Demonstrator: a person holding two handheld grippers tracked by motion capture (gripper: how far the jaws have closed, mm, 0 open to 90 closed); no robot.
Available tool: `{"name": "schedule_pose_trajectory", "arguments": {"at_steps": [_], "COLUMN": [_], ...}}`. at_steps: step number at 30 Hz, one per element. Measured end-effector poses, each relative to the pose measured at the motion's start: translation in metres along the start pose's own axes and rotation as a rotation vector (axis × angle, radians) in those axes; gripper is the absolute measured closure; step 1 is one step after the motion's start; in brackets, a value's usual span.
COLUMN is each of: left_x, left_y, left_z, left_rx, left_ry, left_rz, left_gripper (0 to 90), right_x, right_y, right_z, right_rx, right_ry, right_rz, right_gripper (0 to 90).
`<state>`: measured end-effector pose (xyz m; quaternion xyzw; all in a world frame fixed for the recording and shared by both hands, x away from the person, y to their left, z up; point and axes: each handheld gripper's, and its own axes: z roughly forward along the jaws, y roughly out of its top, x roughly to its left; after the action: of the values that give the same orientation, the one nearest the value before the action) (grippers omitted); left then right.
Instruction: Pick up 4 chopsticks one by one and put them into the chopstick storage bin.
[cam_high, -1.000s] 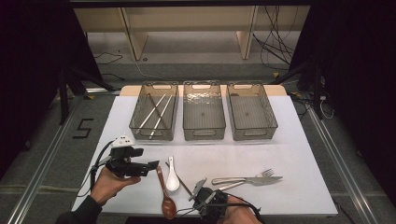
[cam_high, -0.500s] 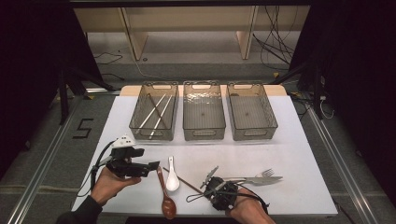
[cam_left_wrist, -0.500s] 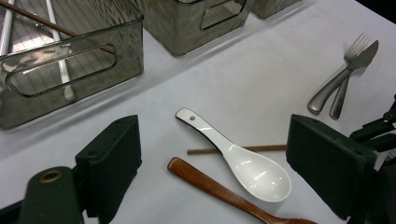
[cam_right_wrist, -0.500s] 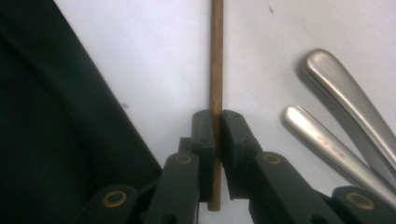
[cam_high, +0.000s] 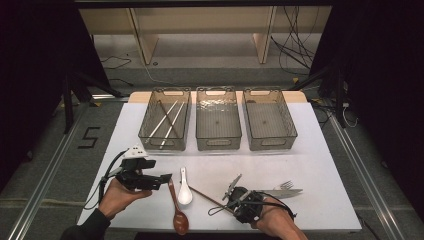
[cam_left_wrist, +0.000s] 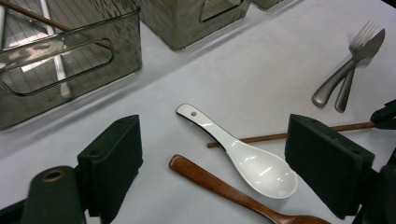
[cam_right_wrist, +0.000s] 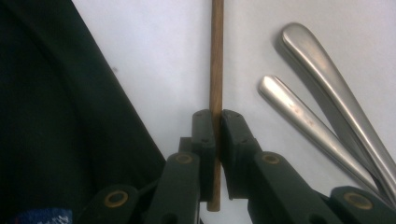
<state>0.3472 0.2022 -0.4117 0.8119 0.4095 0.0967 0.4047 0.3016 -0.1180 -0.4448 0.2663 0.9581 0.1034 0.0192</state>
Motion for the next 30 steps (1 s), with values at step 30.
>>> {"name": "schedule_pose_trajectory", "arguments": {"at_steps": [30], "left_x": [-0.025], "left_y": [0.013], "left_z": [0.014], "left_rx": [0.079], "left_ry": [-0.053], "left_rz": [0.217], "left_gripper": [16.9], "right_x": [-0.006], "right_y": [0.005], "right_z": [-0.03], "right_rx": [-0.117], "right_ry": [-0.044], "right_rz": [-0.077], "right_gripper": [85.1]}}
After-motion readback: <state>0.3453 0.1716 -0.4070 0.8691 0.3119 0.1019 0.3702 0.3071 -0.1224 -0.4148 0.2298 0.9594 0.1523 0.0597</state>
